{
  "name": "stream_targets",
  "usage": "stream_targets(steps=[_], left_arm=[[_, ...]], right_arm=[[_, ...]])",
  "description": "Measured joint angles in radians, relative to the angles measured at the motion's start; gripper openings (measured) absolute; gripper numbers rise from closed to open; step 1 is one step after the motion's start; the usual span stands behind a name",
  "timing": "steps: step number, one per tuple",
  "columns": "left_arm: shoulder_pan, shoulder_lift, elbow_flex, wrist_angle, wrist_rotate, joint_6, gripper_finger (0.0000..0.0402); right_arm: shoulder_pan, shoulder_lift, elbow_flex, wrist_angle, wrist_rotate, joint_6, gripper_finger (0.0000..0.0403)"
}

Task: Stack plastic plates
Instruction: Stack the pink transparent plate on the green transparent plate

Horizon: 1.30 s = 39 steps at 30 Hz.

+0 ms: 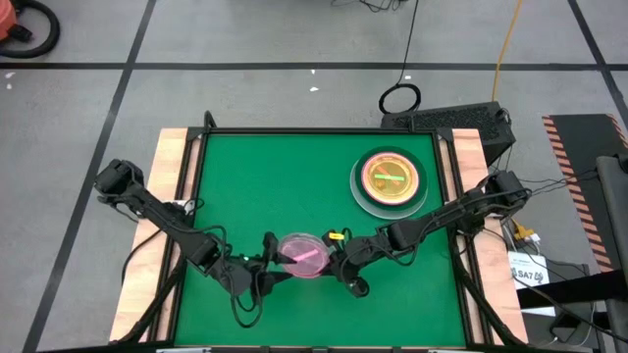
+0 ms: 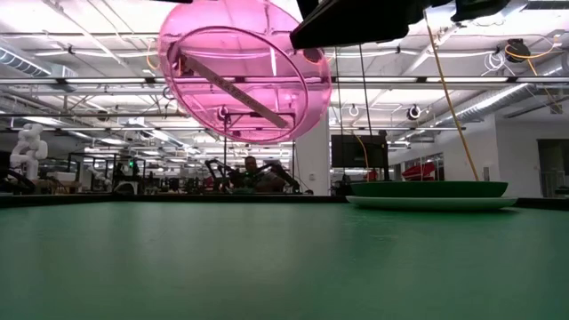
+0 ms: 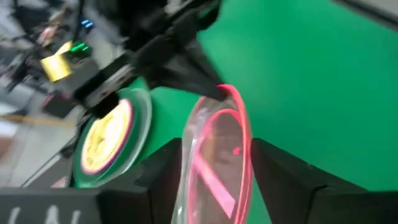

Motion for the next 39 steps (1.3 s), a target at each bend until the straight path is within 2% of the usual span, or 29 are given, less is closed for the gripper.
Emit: stream_targets(steps=[4,10,15,20,21,25,29,35,39], left_arm=[[0.001,0.0,0.0,0.032,-0.076,-0.073,0.021],[0.014,0.0,0.0,0.161,0.007,-0.061,0.0211],[0.011,-0.022,0.0,0.219,0.006,-0.1,0.0211],[-0.007,-0.056,0.0,0.197,-0.037,-0.134,0.0212],[-0.007,-0.059,0.0,0.2,-0.029,-0.145,0.0212],[-0.008,-0.045,0.0,0.264,0.136,-0.196,0.0212],[0.016,-0.01,-0.054,0.276,0.121,-0.232,0.0212],[0.101,0.054,-0.279,0.766,0.111,-0.358,0.0212],[0.128,0.11,-0.327,0.878,0.096,-0.38,0.0212]], right_arm=[[0.0,-0.01,0.0,-0.038,0.063,0.026,0.0001],[0.0,-0.074,0.0,-0.124,0.219,0.116,0.0],[0.009,-0.142,0.0,-0.262,0.35,0.253,0.0],[0.017,-0.198,0.0,-0.438,0.448,0.381,0.0],[0.016,-0.206,0.0,-0.475,0.468,0.412,0.0],[0.013,-0.227,0.0,-0.615,0.557,0.502,0.0],[-0.008,-0.243,0.0,-0.757,0.623,0.577,0.0],[-0.069,-0.245,-0.011,-0.972,0.646,0.67,0.0],[-0.113,-0.244,-0.056,-0.991,0.646,0.673,0.0]])
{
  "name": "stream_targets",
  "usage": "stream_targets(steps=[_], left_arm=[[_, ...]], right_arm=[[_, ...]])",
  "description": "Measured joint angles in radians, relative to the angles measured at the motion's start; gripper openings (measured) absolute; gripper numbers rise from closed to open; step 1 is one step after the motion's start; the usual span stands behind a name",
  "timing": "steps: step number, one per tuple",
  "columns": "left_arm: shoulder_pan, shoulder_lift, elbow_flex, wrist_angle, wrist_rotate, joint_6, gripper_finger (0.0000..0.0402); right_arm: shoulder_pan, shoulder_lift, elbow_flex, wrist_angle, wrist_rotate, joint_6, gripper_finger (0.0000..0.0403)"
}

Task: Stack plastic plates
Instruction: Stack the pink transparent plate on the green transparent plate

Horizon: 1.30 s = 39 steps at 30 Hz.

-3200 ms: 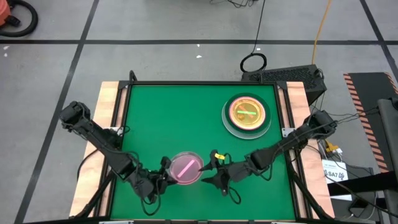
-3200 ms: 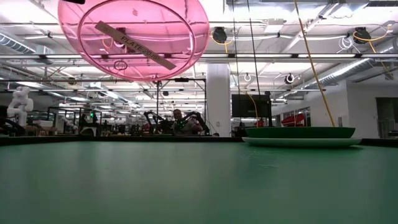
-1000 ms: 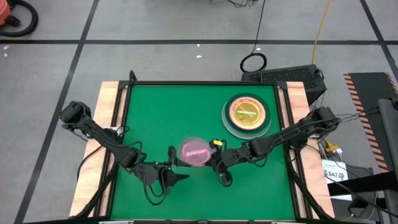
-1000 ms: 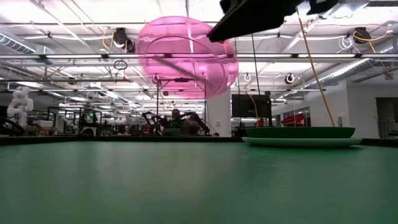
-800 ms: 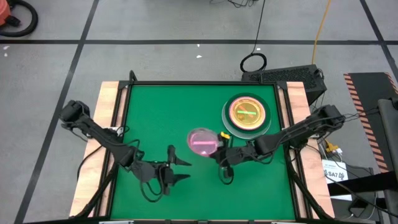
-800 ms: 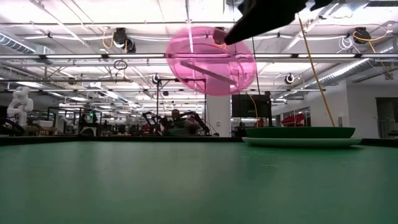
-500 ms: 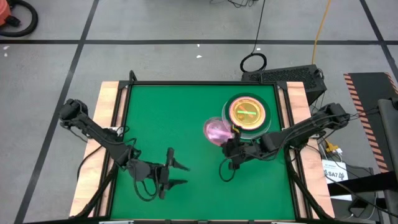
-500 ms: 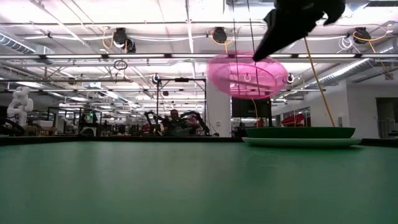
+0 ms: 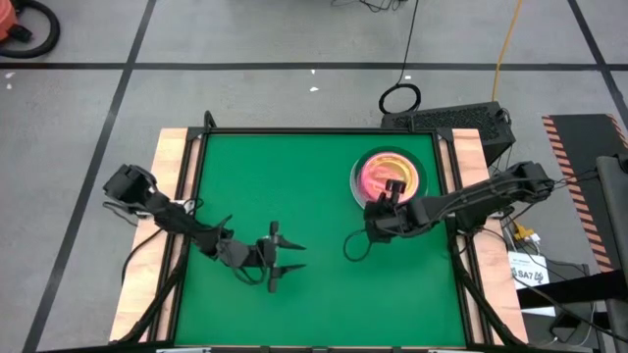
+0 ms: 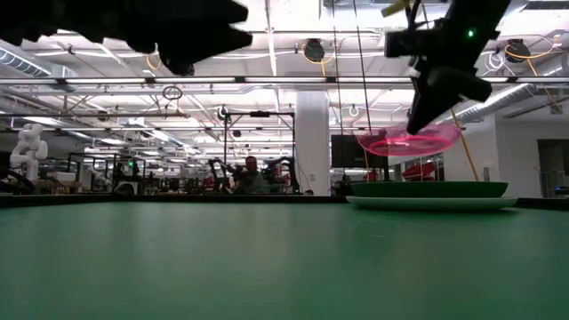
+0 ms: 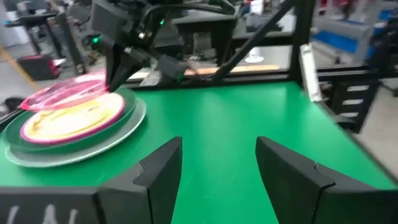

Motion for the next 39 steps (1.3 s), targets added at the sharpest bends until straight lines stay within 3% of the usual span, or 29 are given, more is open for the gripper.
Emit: stream_targets(steps=[8,16,20,32,39], left_arm=[[0.031,0.068,0.071,-0.037,-0.02,0.006,0.0211],[0.064,0.07,0.191,-0.375,-0.02,-0.092,0.0211],[0.073,0.07,0.23,-0.462,-0.012,-0.153,0.0211],[0.061,0.07,0.241,-0.447,-0.004,-0.16,0.0212],[0.043,0.07,0.241,-0.415,-0.002,-0.156,0.0211]], right_arm=[[-0.074,0.0,-0.086,0.027,0.0,-0.003,0.0],[-0.15,0.0,-0.149,0.131,-0.037,-0.058,0.0],[-0.188,0.0,-0.174,0.148,-0.05,-0.063,0.0],[-0.262,0.0,-0.224,0.21,-0.047,-0.108,0.0009],[-0.262,0.0,-0.224,0.286,-0.049,-0.119,0.008]])
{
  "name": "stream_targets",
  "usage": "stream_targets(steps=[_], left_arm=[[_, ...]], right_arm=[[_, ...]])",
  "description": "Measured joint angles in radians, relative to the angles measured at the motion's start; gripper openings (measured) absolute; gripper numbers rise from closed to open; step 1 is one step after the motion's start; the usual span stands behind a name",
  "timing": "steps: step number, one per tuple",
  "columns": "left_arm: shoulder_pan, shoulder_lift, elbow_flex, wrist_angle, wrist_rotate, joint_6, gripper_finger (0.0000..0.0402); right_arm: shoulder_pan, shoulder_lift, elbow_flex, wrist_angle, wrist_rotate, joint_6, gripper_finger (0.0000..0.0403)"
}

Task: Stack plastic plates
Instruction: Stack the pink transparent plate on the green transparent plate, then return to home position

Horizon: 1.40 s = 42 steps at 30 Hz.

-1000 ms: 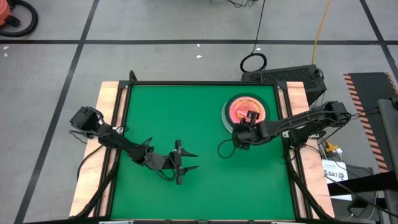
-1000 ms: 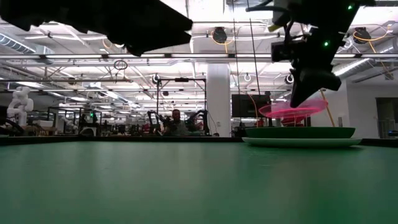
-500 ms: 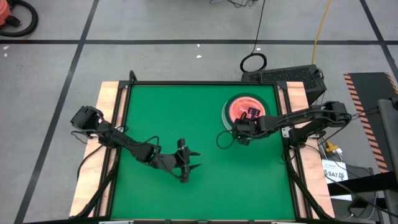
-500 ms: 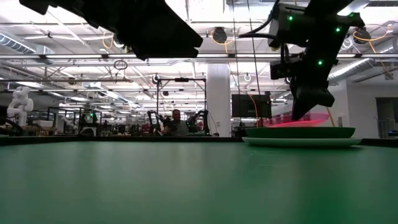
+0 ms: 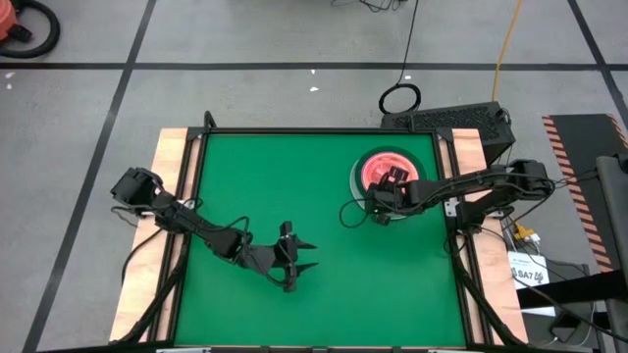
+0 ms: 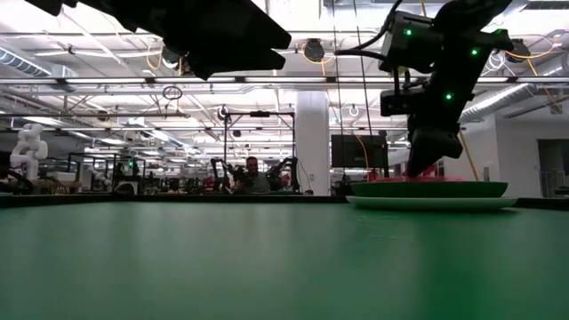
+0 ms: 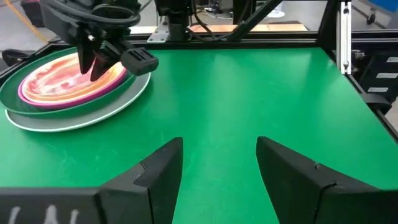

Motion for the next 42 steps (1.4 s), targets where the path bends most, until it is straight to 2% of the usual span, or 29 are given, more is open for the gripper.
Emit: stream_targets(steps=[6,9,13,16,20,23,28,32,35,42], left_arm=[[-0.004,0.0,0.0,-0.001,0.0,-0.016,0.0212],[0.0,0.0,-0.001,0.027,-0.013,0.005,0.0211],[0.026,0.0,0.0,0.114,-0.015,0.108,0.0211],[0.076,-0.007,0.0,0.129,-0.014,0.144,0.0202],[0.158,-0.024,0.0,0.124,0.065,0.167,0.0153],[0.214,-0.049,-0.004,0.077,0.137,0.185,0.0105],[0.279,-0.114,-0.027,-0.012,0.143,0.194,0.0048],[0.297,-0.224,-0.138,0.003,0.118,0.195,0.0028],[0.283,-0.326,-0.244,-0.009,0.017,0.171,0.0024],[0.226,-0.517,-0.442,0.01,-0.049,0.155,0.0023]], right_arm=[[0.011,-0.044,0.0,-0.066,0.003,0.1,0.014],[0.026,-0.101,0.0,-0.063,0.004,0.123,0.015],[0.055,-0.191,0.0,0.01,0.004,0.064,0.015],[0.075,-0.264,-0.04,0.2,-0.009,-0.088,0.014],[0.065,-0.352,-0.147,0.47,-0.219,-0.274,0.0116],[0.053,-0.404,-0.214,0.618,-0.317,-0.346,0.0091],[0.041,-0.462,-0.266,0.684,-0.345,-0.426,0.0044],[0.04,-0.504,-0.292,0.684,-0.365,-0.449,0.0006],[0.04,-0.538,-0.314,0.695,-0.401,-0.436,0.0007],[0.038,-0.618,-0.408,0.734,-0.421,-0.476,0.0002]])
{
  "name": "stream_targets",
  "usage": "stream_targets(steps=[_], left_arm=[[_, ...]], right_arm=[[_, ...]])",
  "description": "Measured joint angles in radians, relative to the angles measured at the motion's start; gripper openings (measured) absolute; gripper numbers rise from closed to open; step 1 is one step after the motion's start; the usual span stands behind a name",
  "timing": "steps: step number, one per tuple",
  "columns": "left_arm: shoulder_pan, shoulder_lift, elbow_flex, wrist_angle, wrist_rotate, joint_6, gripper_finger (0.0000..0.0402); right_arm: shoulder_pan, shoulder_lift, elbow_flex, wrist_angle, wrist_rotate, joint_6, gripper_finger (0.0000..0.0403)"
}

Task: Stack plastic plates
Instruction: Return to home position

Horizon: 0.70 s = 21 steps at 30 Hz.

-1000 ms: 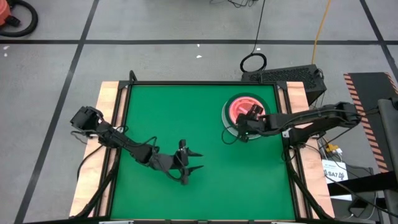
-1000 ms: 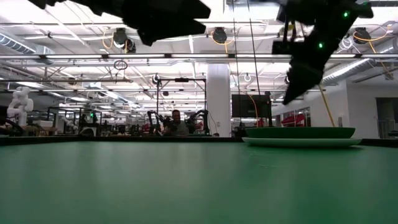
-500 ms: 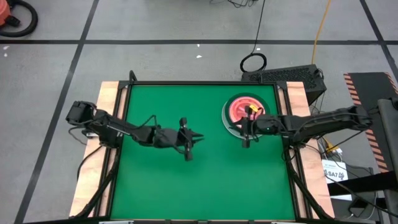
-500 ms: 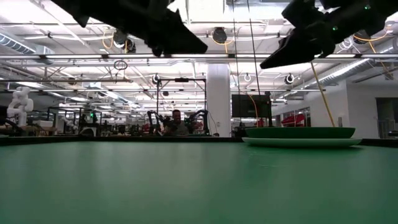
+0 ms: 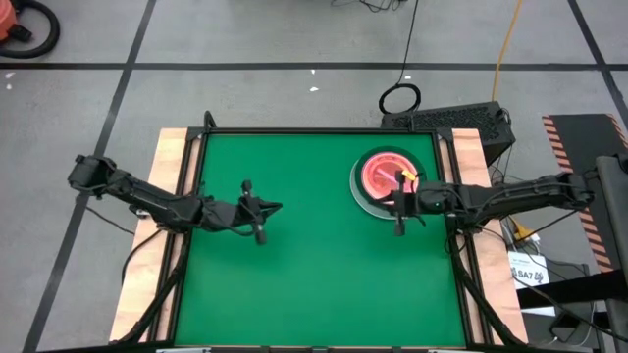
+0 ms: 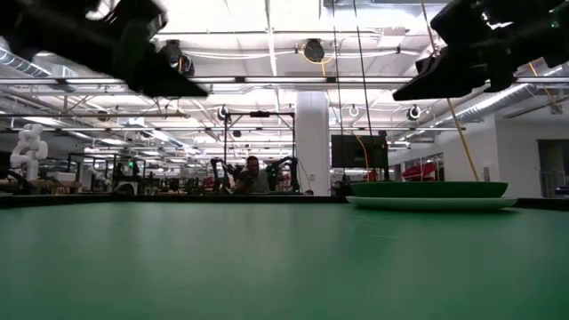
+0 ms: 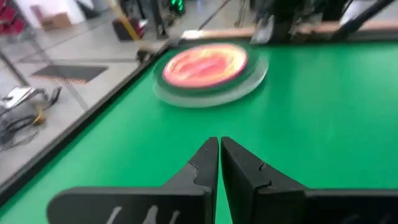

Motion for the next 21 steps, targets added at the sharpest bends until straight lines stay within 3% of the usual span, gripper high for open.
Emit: stream_targets(steps=[10,15,21], left_arm=[[-0.032,-0.206,-0.292,0.145,-0.037,0.003,0.0023],[-0.058,-0.278,-0.358,0.15,-0.069,-0.024,0.0023],[-0.089,-0.325,-0.368,0.118,-0.097,-0.016,0.0023]], right_arm=[[-0.032,-0.106,-0.141,0.068,-0.001,0.003,0.0001],[-0.043,-0.15,-0.231,0.131,-0.001,0.119,0.0001],[-0.042,-0.205,-0.329,0.222,-0.002,0.123,0.0001]])
